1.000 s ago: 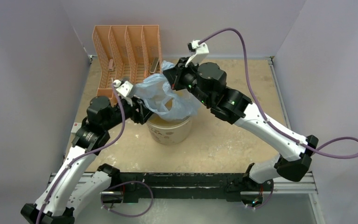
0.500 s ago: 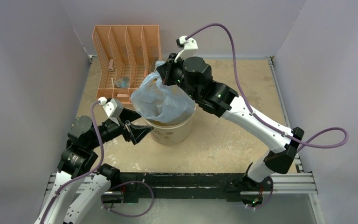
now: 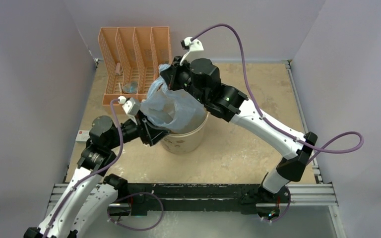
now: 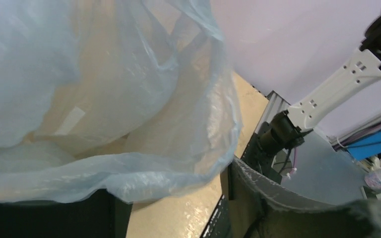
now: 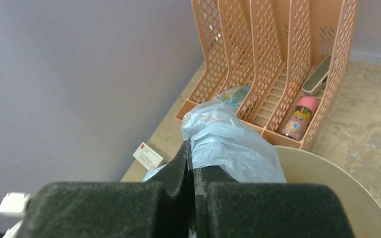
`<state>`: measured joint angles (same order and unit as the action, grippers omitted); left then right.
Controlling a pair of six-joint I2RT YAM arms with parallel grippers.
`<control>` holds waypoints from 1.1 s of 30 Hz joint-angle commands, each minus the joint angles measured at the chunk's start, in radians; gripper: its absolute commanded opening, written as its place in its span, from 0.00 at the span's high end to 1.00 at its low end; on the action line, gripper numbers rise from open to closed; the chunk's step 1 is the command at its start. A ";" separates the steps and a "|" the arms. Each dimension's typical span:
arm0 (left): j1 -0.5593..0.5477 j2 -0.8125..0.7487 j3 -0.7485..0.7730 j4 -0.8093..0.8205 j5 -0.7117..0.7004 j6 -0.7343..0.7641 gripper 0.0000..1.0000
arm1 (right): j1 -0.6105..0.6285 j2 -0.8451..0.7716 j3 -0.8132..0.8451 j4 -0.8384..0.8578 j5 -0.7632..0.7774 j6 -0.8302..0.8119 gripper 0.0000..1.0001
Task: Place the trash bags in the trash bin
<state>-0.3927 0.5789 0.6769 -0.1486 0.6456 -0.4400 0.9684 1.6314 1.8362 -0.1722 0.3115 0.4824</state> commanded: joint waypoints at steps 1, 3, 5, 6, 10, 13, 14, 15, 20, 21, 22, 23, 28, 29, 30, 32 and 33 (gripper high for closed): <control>0.003 0.095 0.083 0.084 -0.064 0.000 0.46 | -0.002 -0.067 -0.069 0.067 -0.040 0.020 1.00; 0.003 0.132 0.128 0.047 -0.091 0.042 0.53 | -0.002 -0.098 -0.143 0.093 -0.035 0.025 1.00; 0.004 0.169 0.180 -0.016 -0.124 0.091 0.58 | -0.002 -0.123 -0.207 0.096 -0.032 0.026 1.00; 0.003 0.186 0.195 -0.037 -0.136 0.108 0.61 | -0.002 -0.133 -0.237 0.101 -0.038 0.028 1.00; 0.003 0.241 0.237 -0.096 -0.118 0.162 0.63 | -0.002 -0.168 -0.340 0.123 -0.042 0.037 1.00; 0.003 0.244 0.237 -0.119 -0.074 0.176 0.55 | -0.003 -0.178 -0.385 0.115 -0.018 0.039 1.00; 0.003 0.234 0.230 -0.119 -0.062 0.177 0.52 | -0.002 -0.179 -0.394 0.110 -0.002 0.040 1.00; 0.004 0.223 0.221 -0.118 -0.051 0.178 0.51 | -0.002 -0.180 -0.400 0.104 0.010 0.041 1.00; 0.003 0.185 0.219 -0.185 -0.012 0.194 0.43 | -0.003 -0.191 -0.452 0.069 0.028 0.031 1.00; 0.004 0.180 0.222 -0.197 0.011 0.198 0.40 | -0.003 -0.188 -0.459 0.065 0.030 0.027 1.00; 0.004 0.175 0.223 -0.205 0.031 0.198 0.39 | -0.004 -0.184 -0.464 0.060 0.029 0.021 1.00; 0.004 0.170 0.229 -0.216 0.043 0.197 0.37 | -0.003 -0.176 -0.469 0.056 0.028 0.016 1.00; 0.004 0.116 0.275 -0.296 0.059 0.216 0.28 | -0.003 -0.094 -0.434 0.016 0.030 -0.002 1.00; 0.004 0.103 0.283 -0.316 0.040 0.223 0.26 | -0.003 -0.084 -0.427 0.020 0.035 -0.007 1.00; 0.004 0.092 0.295 -0.342 0.017 0.231 0.25 | -0.003 -0.074 -0.416 0.023 0.040 -0.017 1.00; 0.005 0.075 0.319 -0.395 -0.012 0.249 0.23 | -0.004 -0.053 -0.389 0.022 0.054 -0.027 1.00; 0.005 0.069 0.330 -0.420 -0.026 0.258 0.23 | -0.004 -0.040 -0.373 0.022 0.066 -0.032 1.00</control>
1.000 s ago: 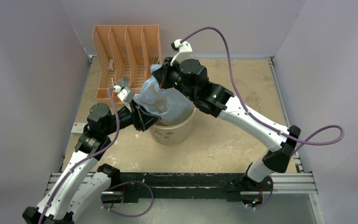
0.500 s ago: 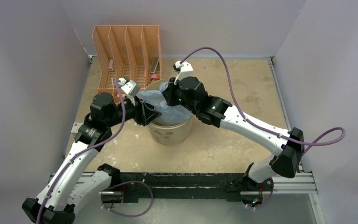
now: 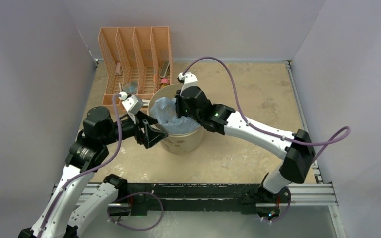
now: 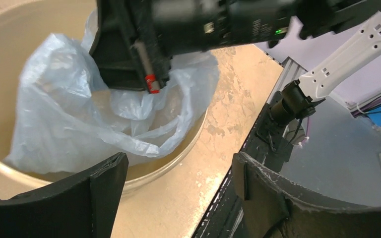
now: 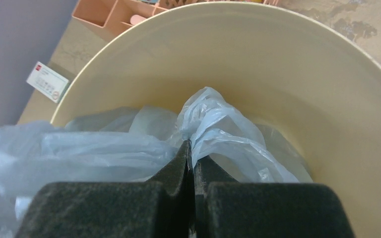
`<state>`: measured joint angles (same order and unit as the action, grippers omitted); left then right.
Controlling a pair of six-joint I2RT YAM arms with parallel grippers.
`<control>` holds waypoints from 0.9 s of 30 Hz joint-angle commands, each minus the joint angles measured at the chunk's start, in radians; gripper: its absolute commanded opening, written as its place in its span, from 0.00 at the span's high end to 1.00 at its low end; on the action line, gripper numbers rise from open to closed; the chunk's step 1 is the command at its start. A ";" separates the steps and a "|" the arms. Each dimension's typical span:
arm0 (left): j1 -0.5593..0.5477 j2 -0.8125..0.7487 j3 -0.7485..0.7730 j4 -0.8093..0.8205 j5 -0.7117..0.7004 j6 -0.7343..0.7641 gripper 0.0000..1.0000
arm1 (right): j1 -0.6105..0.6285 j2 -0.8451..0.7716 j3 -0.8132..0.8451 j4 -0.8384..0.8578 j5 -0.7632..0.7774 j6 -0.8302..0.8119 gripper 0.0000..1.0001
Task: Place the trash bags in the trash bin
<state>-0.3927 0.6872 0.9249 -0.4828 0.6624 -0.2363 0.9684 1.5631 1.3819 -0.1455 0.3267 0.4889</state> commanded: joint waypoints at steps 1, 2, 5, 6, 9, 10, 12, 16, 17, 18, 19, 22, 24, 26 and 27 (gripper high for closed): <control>0.004 -0.043 0.094 -0.106 -0.054 0.059 0.22 | -0.005 0.044 0.104 -0.015 0.061 -0.038 1.00; 0.005 -0.047 0.101 -0.116 -0.063 0.060 0.21 | -0.006 0.058 0.133 -0.034 0.066 -0.039 1.00; 0.003 -0.057 0.107 -0.114 -0.047 0.064 0.20 | -0.008 0.081 0.192 -0.029 0.073 -0.044 1.00; 0.004 -0.061 0.105 -0.109 -0.047 0.062 0.20 | -0.009 0.087 0.220 -0.031 0.078 -0.045 1.00; 0.004 -0.067 0.104 -0.094 -0.127 0.048 0.20 | -0.010 0.101 0.299 -0.050 0.095 -0.044 1.00; 0.005 -0.068 0.102 -0.085 -0.167 0.040 0.20 | -0.010 0.099 0.315 -0.044 0.094 -0.046 1.00; 0.004 -0.064 0.104 -0.054 -0.206 0.031 0.18 | -0.010 0.097 0.336 -0.029 0.085 -0.055 1.00; 0.005 -0.022 0.101 0.031 -0.030 0.029 0.18 | -0.010 0.111 0.396 -0.054 0.050 -0.068 1.00; 0.005 -0.006 0.097 0.055 0.031 0.023 0.19 | -0.010 0.112 0.406 -0.058 0.042 -0.068 1.00; 0.005 0.008 0.092 0.073 0.088 0.018 0.21 | -0.010 0.111 0.419 -0.060 0.031 -0.067 1.00; 0.004 0.023 0.090 0.085 0.102 0.011 0.21 | -0.010 0.108 0.430 -0.064 0.023 -0.064 1.00; 0.003 0.061 0.084 0.123 0.147 0.006 0.23 | -0.011 0.080 0.438 -0.052 -0.026 -0.049 1.00; 0.004 0.088 0.077 0.156 0.162 0.002 0.23 | -0.010 0.050 0.427 -0.035 -0.066 -0.039 1.00; 0.003 0.118 0.067 0.202 0.186 -0.010 0.24 | -0.011 0.028 0.408 -0.022 -0.090 -0.029 1.00; 0.003 0.134 0.064 0.227 0.199 -0.022 0.24 | -0.011 0.018 0.398 -0.018 -0.092 -0.024 1.00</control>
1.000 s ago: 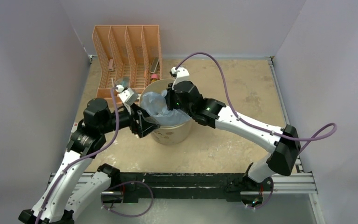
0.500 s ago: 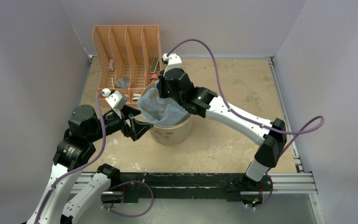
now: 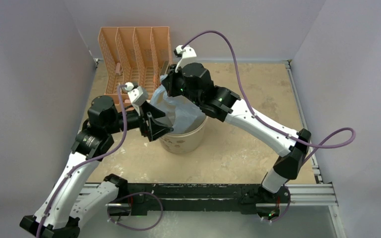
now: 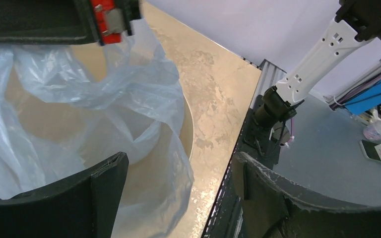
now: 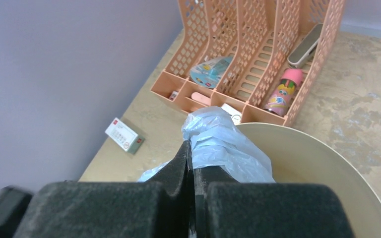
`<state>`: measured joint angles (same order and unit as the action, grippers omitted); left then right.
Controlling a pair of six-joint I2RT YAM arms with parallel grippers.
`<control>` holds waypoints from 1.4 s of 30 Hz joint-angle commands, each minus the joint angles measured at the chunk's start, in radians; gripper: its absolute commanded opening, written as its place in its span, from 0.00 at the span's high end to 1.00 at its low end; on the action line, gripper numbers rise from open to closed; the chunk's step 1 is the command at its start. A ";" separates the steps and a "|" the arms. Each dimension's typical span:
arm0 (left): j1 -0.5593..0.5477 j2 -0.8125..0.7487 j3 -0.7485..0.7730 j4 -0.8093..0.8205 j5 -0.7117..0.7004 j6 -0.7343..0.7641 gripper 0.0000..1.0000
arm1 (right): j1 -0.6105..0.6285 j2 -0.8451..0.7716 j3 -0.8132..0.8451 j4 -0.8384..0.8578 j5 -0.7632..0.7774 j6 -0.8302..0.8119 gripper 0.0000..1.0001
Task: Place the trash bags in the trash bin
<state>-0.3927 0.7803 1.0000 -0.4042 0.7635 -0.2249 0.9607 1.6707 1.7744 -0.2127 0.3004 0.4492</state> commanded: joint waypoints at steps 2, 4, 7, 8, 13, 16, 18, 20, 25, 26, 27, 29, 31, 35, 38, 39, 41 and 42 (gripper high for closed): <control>0.000 0.072 -0.014 0.197 0.110 -0.057 0.27 | -0.003 -0.109 -0.015 0.056 -0.068 0.026 1.00; -0.022 0.093 -0.025 0.236 0.069 -0.066 0.28 | -0.003 -0.125 -0.036 0.062 -0.068 0.036 1.00; -0.098 0.123 -0.043 0.280 -0.038 -0.066 0.34 | -0.003 -0.150 -0.059 0.075 -0.066 0.047 1.00; -0.142 0.139 -0.038 0.279 -0.088 -0.057 0.34 | -0.003 -0.155 -0.063 0.077 -0.067 0.050 1.00; -0.287 0.202 -0.051 0.308 -0.312 -0.036 0.52 | -0.003 -0.175 -0.074 0.076 -0.069 0.056 1.00; -0.305 0.194 -0.095 0.342 -0.475 -0.052 0.78 | -0.003 -0.201 -0.100 0.084 -0.061 0.064 1.00; -0.312 0.190 -0.119 0.360 -0.564 -0.047 0.92 | -0.003 -0.231 -0.133 0.096 -0.058 0.068 1.00; -0.321 0.199 -0.131 0.357 -0.646 -0.018 1.00 | -0.004 -0.254 -0.161 0.100 -0.050 0.069 1.00; -0.331 0.231 -0.126 0.344 -0.753 0.045 1.00 | -0.004 -0.303 -0.247 0.116 -0.029 0.078 1.00; -0.334 0.240 -0.123 0.342 -0.759 0.061 1.00 | -0.004 -0.308 -0.262 0.117 -0.023 0.080 1.00; -0.336 0.253 -0.116 0.333 -0.762 0.080 1.00 | -0.004 -0.311 -0.276 0.114 -0.020 0.082 1.00; -0.341 0.286 -0.102 0.305 -0.718 0.121 1.00 | -0.004 -0.312 -0.305 0.108 -0.010 0.085 1.00; -0.350 0.310 -0.087 0.267 -0.700 0.139 1.00 | -0.005 -0.312 -0.339 0.105 0.012 0.095 1.00; -0.354 0.304 -0.079 0.231 -0.637 0.128 0.95 | -0.010 -0.304 -0.398 0.108 0.044 0.110 1.00; -0.355 0.268 -0.068 0.210 -0.596 0.099 0.76 | -0.012 -0.287 -0.424 0.113 0.031 0.111 1.00; -0.354 0.258 -0.060 0.194 -0.579 0.095 0.70 | -0.013 -0.279 -0.427 0.112 0.028 0.111 1.00; -0.354 0.241 -0.034 0.153 -0.544 0.082 0.60 | -0.015 -0.262 -0.421 0.103 0.031 0.108 1.00; -0.354 0.234 -0.021 0.133 -0.521 0.079 0.56 | -0.017 -0.257 -0.420 0.103 0.036 0.108 1.00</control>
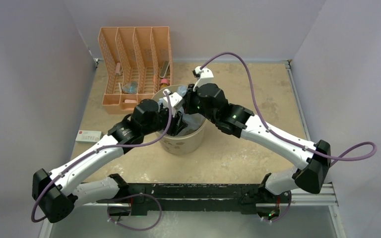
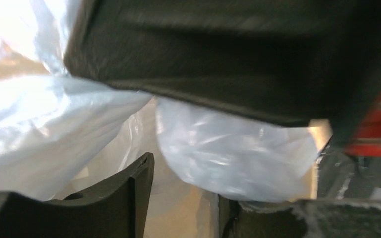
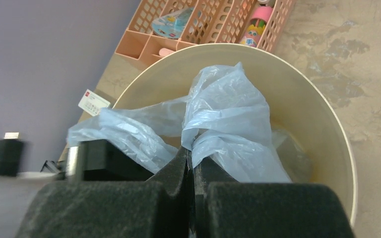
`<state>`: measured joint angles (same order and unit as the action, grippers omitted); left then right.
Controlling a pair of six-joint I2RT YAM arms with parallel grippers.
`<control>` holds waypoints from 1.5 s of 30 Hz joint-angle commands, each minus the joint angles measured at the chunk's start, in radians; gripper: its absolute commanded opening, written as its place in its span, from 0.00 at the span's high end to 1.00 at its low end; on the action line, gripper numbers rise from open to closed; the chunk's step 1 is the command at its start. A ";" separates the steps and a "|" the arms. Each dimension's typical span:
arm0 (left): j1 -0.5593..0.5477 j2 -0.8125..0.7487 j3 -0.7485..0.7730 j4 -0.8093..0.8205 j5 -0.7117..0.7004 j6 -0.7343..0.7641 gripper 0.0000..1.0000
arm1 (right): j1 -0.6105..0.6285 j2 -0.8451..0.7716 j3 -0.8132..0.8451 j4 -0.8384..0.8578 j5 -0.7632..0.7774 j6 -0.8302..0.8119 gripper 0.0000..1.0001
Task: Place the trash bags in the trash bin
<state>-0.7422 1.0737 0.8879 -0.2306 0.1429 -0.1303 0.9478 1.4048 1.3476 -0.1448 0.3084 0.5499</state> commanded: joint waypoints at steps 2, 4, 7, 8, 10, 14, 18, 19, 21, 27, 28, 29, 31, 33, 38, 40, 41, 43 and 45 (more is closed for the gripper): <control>-0.005 -0.073 0.116 -0.081 0.142 -0.030 0.49 | -0.010 0.014 0.016 0.031 0.041 0.007 1.00; -0.004 -0.091 0.134 -0.104 0.174 -0.036 0.44 | -0.017 0.014 0.029 0.031 0.051 0.006 1.00; -0.005 -0.126 0.157 -0.136 0.188 -0.040 0.38 | -0.029 0.017 0.051 0.029 0.051 -0.002 1.00; -0.004 -0.142 0.164 -0.148 0.188 -0.039 0.36 | -0.034 0.021 0.059 0.022 0.053 -0.003 1.00; -0.003 -0.181 0.181 -0.176 0.178 -0.038 0.34 | -0.039 0.027 0.069 0.018 0.054 -0.006 1.00; -0.004 -0.265 0.235 -0.246 0.118 -0.032 0.26 | -0.044 0.032 0.072 0.016 0.040 -0.006 1.00; -0.005 -0.323 0.253 -0.279 -0.026 -0.017 0.13 | -0.044 0.024 0.061 0.023 0.026 -0.001 1.00; -0.005 -0.322 0.259 -0.291 -0.071 -0.010 0.10 | -0.044 0.022 0.060 0.025 0.023 0.002 1.00; -0.003 -0.293 0.279 -0.322 -0.193 -0.006 0.04 | -0.044 0.019 0.059 0.028 0.006 0.005 1.00; 0.005 -0.150 0.324 -0.322 -0.291 0.035 0.02 | -0.044 0.003 0.049 0.038 -0.035 0.018 1.00; 0.018 -0.136 0.320 -0.310 -0.279 0.042 0.02 | -0.044 -0.001 0.048 0.040 -0.043 0.019 1.00; 0.039 -0.122 0.318 -0.304 -0.254 0.045 0.03 | -0.044 -0.005 0.044 0.045 -0.051 0.020 1.00; 0.106 -0.105 0.311 -0.294 -0.140 0.041 0.08 | -0.044 -0.012 0.041 0.050 -0.059 0.022 1.00; 0.191 -0.096 0.288 -0.270 -0.007 0.028 0.20 | -0.044 -0.014 0.042 0.050 -0.066 0.024 1.00; 0.255 -0.096 0.223 -0.226 0.125 -0.001 0.60 | -0.044 -0.017 0.054 0.049 -0.090 0.023 1.00; 0.256 -0.087 0.192 -0.188 0.161 -0.006 0.72 | -0.044 -0.021 0.049 0.074 -0.098 0.021 1.00; 0.257 -0.077 0.178 -0.174 0.173 -0.009 0.80 | -0.044 -0.021 0.047 0.088 -0.106 0.010 1.00; 0.259 -0.051 0.152 -0.134 0.210 -0.019 0.91 | -0.044 -0.015 0.041 0.109 -0.150 0.004 1.00; 0.260 -0.019 0.133 -0.100 0.251 -0.036 0.97 | -0.044 -0.008 0.030 0.122 -0.158 0.004 1.00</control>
<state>-0.4908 1.0122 1.0527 -0.4549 0.2699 -0.1322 0.9058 1.4311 1.3743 -0.1120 0.2062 0.5652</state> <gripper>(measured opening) 0.075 0.005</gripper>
